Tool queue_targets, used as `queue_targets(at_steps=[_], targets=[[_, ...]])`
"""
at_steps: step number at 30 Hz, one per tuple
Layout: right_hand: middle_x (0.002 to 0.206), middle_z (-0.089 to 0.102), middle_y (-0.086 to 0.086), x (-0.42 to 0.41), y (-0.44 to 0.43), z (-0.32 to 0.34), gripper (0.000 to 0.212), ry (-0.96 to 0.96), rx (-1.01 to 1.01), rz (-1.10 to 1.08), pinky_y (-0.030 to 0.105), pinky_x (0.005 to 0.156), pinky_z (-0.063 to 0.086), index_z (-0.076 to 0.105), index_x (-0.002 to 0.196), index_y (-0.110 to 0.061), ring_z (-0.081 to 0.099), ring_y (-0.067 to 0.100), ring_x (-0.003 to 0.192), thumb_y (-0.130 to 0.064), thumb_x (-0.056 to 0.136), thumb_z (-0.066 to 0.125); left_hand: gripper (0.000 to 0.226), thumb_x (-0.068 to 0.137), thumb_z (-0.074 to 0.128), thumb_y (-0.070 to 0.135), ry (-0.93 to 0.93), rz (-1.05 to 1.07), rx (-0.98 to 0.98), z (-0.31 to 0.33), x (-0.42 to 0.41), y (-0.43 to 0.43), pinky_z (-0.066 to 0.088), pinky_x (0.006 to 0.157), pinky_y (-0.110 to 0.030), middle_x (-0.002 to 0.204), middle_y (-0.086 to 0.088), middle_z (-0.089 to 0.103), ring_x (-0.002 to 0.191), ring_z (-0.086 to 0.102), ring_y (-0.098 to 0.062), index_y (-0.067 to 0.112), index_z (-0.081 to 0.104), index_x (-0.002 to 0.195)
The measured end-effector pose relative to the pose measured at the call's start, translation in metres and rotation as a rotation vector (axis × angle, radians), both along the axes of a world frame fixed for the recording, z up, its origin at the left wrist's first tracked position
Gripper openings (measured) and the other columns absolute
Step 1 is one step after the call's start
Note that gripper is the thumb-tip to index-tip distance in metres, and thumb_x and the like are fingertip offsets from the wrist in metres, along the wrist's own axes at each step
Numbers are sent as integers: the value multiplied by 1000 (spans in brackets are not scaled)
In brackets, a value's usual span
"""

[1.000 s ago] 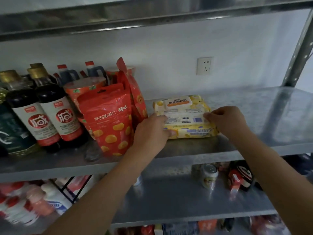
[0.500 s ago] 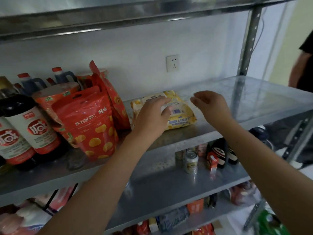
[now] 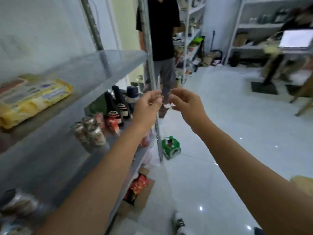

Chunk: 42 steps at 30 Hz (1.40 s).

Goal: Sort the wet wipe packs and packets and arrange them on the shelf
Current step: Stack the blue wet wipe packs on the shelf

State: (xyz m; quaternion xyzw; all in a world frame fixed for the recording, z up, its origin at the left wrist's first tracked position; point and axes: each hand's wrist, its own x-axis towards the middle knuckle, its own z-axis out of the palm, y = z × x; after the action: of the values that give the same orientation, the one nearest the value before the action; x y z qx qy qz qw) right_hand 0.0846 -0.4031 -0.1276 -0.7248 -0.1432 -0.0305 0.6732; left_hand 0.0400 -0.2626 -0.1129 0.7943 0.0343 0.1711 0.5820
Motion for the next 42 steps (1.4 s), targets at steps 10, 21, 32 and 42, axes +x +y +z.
queue_targets(at_steps=[10, 21, 32, 42], targets=[[114, 70, 6, -141, -291, -55, 24, 162, 72, -690, 34, 84, 60, 65, 119, -14, 68, 21, 106, -18, 95, 63, 24, 99, 55, 16, 172, -672, -83, -57, -30, -281, 53, 87, -27, 116, -1, 69, 104, 65, -17, 21, 60, 122], [114, 70, -2, -199, -449, -118, 29, 347, 134, -983, 31, 88, 58, 64, 123, -17, 68, 15, 102, -26, 96, 63, 24, 99, 56, 15, 355, -940, 66, -118, -46, -466, 53, 96, -34, 121, -7, 66, 110, 64, -21, 21, 59, 122], [112, 61, 7, -149, -615, -222, 37, 759, 446, -1159, 35, 74, 59, 52, 125, -12, 63, 13, 83, -22, 93, 66, 56, 93, 65, 28, 754, -876, 308, -210, 0, -632, 48, 74, -20, 119, 0, 57, 98, 56, -12, 16, 41, 142], [109, 64, 7, -106, -673, -274, 48, 997, 560, -1090, 31, 55, 53, 43, 136, -12, 65, 16, 77, -27, 95, 64, 64, 94, 61, 39, 933, -842, 450, -274, 57, -728, 45, 95, -36, 146, -7, 47, 128, 50, -28, 15, 36, 147]])
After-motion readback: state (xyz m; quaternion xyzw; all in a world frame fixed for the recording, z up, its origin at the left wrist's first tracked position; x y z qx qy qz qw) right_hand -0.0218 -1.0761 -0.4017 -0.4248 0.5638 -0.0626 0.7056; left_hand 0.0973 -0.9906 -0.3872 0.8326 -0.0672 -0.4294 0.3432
